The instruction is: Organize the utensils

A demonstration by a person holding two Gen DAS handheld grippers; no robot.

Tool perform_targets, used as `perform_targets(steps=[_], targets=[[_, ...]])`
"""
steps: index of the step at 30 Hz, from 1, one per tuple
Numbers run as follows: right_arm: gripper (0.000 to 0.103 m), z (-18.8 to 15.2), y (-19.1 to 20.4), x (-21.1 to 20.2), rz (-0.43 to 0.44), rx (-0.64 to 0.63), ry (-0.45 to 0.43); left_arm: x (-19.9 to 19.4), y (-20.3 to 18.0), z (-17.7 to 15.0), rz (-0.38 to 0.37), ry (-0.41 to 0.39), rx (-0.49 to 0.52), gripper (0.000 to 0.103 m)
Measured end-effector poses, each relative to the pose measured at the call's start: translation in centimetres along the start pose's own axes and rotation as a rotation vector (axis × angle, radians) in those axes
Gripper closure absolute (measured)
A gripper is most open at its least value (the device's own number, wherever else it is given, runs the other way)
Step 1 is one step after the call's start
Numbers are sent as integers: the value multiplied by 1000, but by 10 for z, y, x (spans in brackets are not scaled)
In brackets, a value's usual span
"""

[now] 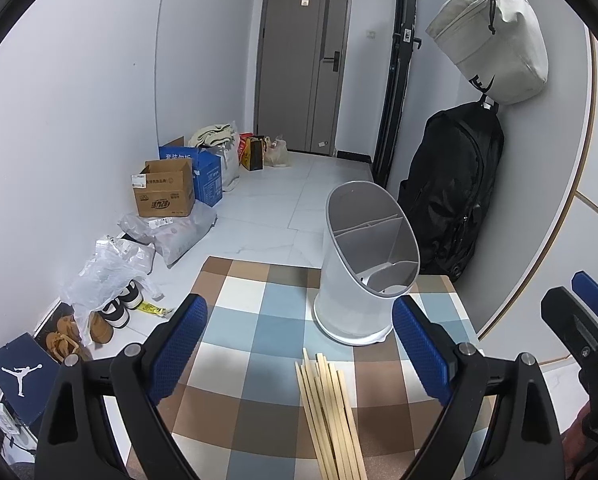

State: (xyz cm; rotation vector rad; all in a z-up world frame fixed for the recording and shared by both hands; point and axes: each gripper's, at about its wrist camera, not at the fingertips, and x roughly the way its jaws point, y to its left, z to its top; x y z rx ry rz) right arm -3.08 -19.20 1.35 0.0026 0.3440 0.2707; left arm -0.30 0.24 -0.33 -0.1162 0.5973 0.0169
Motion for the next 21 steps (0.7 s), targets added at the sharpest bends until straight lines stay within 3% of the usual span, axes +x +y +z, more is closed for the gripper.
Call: perform_targets(steps=[21], targets=[[0,-2,1,-1,2,-6,3,-1,-3,-1,-11,0,6,12]])
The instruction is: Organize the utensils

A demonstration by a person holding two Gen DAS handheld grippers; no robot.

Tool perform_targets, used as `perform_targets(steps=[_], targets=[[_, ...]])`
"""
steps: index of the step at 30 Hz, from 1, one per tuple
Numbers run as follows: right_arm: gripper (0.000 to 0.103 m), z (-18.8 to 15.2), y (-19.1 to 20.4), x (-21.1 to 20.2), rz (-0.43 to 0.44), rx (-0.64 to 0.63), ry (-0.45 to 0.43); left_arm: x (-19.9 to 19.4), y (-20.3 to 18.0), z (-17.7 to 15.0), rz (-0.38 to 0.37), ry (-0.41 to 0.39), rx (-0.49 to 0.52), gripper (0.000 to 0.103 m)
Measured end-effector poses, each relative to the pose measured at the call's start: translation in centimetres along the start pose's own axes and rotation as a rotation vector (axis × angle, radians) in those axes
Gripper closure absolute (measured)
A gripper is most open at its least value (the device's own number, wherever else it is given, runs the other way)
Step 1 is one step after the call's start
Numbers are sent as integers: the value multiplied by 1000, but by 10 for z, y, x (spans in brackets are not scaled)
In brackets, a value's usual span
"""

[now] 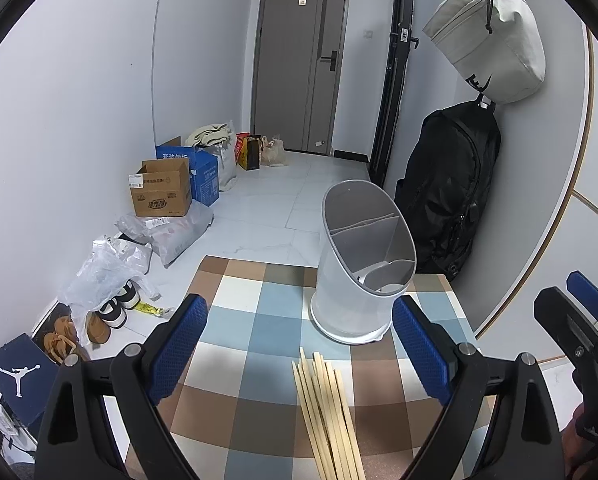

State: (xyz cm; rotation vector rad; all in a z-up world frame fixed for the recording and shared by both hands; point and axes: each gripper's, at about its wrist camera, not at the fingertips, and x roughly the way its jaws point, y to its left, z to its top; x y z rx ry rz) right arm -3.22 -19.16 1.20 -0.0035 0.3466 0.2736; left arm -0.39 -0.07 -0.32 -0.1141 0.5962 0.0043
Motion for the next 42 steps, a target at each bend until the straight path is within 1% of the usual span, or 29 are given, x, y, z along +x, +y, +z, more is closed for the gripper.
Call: perform_targets(steps=[16,21,31,35,37,38,40,42], targets=[[0,0,3,6,-1,-10,20,5,4,1,-13,22,-16,12],[0,-1,2,11,16,2,34,8,6,0,-29,40,-27,12],[0,-1,6,27,63,4,53,11,10,5,-64,49,-26,12],[1,-6,6,42,98,19,113,17,17,7,-41,62,-28,12],[6,-12,8,54,108,7,166,23,25,6,-19,84,-33,12],[12,-15,9,60,116,2,189,27,29,6,-3,96,-36,12],[15,-23,11,76,137,-12,262,38,38,4,29,135,-42,12],[26,-36,15,96,145,-29,355,49,50,1,35,174,-61,12]])
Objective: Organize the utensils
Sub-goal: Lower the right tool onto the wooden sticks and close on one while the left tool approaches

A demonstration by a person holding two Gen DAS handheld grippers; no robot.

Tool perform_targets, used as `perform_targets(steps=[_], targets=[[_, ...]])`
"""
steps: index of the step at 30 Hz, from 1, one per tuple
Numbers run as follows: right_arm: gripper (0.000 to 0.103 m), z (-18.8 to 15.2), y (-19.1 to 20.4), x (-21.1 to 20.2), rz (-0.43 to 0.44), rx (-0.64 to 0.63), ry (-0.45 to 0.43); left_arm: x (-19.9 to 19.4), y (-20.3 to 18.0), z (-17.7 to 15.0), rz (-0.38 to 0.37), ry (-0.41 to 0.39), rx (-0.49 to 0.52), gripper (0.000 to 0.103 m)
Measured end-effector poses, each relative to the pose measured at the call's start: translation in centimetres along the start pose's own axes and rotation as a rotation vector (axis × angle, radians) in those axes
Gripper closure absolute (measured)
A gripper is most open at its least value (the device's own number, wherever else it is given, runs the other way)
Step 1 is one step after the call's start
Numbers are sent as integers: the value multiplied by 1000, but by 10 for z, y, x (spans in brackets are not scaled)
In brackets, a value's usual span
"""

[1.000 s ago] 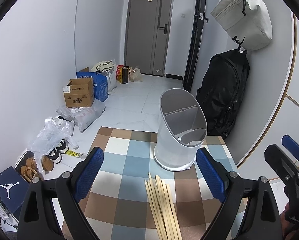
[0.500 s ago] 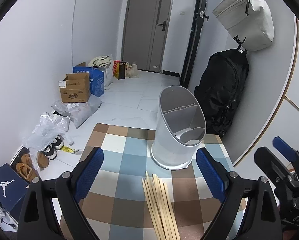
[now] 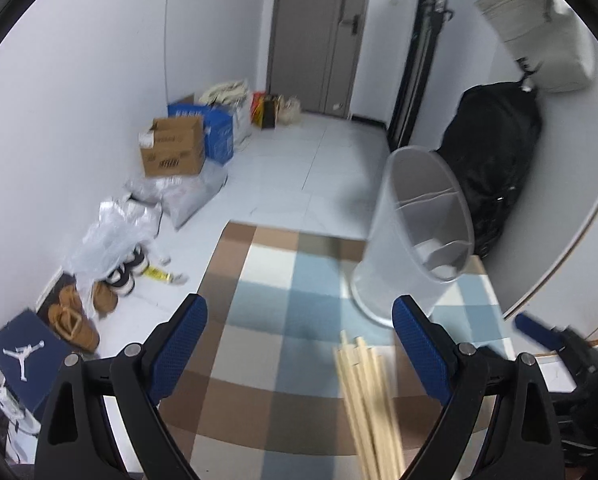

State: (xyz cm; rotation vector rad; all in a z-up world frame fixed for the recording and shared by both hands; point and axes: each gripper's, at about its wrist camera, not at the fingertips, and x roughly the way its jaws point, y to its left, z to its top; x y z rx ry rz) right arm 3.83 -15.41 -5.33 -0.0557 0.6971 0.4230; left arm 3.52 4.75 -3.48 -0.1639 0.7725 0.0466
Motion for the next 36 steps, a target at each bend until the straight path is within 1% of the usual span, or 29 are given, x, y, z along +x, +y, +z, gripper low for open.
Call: perform_targets(steps=[1,2,3,4,5,6,8,9,10,11,14,16,21,22,24,26,27,31,36], targets=[[27,-3,0,12,15,0,55,4,2,-1,8,17,-2,12],[31,-5,-1,21,23,4,93,10,6,-2,16,39,-2,12],[37,-10,-2,33,32,12,146,15,9,-4,23,59,2,12],[40,-15,-3,47,44,18,205,19,11,-4,32,76,7,12],[45,-18,-4,55,50,22,241,22,12,-6,41,89,11,12],[46,-21,-5,65,55,34,275,25,15,-8,47,104,16,12],[48,-25,-8,79,63,49,315,31,20,-10,60,137,18,12],[52,-26,-8,83,48,44,330,33,23,-11,59,149,15,12],[53,-27,-7,88,38,38,346,33,24,-11,57,158,11,12],[53,-27,-4,90,49,34,359,34,27,-12,59,165,7,12],[56,-28,2,96,34,12,371,35,31,-12,57,181,0,12],[56,-28,5,99,53,16,376,36,32,-13,60,189,1,12],[56,-27,13,103,9,-22,386,38,37,-12,70,204,-3,12],[58,-26,13,103,3,-19,388,39,38,-12,71,205,-9,12],[68,-23,10,105,-12,-6,387,39,42,-11,69,205,-22,12],[73,-22,7,107,-28,4,394,37,46,-11,65,203,-34,12],[74,-22,6,107,-27,11,397,37,47,-11,64,201,-38,12],[74,-23,6,104,-34,0,406,35,49,-9,56,190,-45,12],[74,-16,19,122,-46,-23,426,34,52,-8,53,187,-57,12]])
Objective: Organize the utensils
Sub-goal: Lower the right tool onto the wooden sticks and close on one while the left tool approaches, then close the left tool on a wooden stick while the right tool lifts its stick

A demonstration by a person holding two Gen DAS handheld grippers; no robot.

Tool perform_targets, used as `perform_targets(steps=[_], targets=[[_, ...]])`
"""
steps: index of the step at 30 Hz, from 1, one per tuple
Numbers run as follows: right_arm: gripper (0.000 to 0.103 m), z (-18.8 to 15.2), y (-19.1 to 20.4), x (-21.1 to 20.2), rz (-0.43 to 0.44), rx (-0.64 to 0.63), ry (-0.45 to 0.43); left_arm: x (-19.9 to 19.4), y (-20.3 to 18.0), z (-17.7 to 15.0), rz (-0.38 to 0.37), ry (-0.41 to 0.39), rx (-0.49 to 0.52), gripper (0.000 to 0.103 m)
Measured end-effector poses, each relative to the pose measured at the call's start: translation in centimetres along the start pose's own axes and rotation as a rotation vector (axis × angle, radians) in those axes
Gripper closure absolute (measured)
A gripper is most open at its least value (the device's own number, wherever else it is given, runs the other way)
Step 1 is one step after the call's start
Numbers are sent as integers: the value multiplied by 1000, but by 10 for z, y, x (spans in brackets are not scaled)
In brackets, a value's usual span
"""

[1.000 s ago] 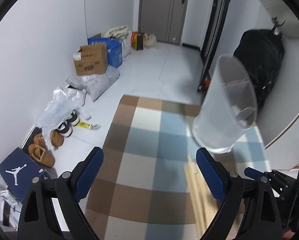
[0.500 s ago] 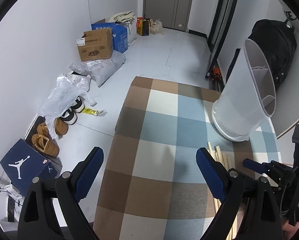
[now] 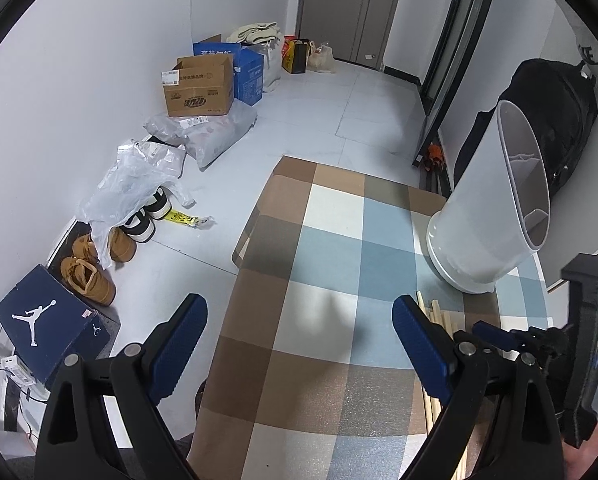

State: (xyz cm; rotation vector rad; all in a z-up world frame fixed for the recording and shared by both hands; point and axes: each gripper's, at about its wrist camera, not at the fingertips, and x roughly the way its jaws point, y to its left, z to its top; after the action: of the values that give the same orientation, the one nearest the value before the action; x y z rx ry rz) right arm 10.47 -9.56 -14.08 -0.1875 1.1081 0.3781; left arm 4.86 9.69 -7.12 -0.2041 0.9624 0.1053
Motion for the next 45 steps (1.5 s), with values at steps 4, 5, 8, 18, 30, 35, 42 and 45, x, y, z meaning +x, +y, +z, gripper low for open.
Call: perform_targets(steps=[4,5,8,18,30,35,42,45], targets=[[75,4,13,4,-33,-39,-1,-1,3,0,7,-2,-5,12],[75,4,15,4,-47,-45,1,-1,5,0,7,-1,-8,12],[75,5,12,4,-55,-24,18,1,8,0,7,5,-17,12],[77,0,12,5,-99,-32,25,-2,6,-1,-9,1,-15,12],[98,-2,4,0,-49,-45,-3,16,2,-9,-14,81,15,12],[98,-13,-16,-18,44,41,-40,34,-19,-22,-89,196,49,12],[98,-20,-45,-70,135,167,-171,44,-50,-44,-93,299,127,12],[98,-23,-61,-91,180,225,-225,49,-56,-49,-49,318,148,12]])
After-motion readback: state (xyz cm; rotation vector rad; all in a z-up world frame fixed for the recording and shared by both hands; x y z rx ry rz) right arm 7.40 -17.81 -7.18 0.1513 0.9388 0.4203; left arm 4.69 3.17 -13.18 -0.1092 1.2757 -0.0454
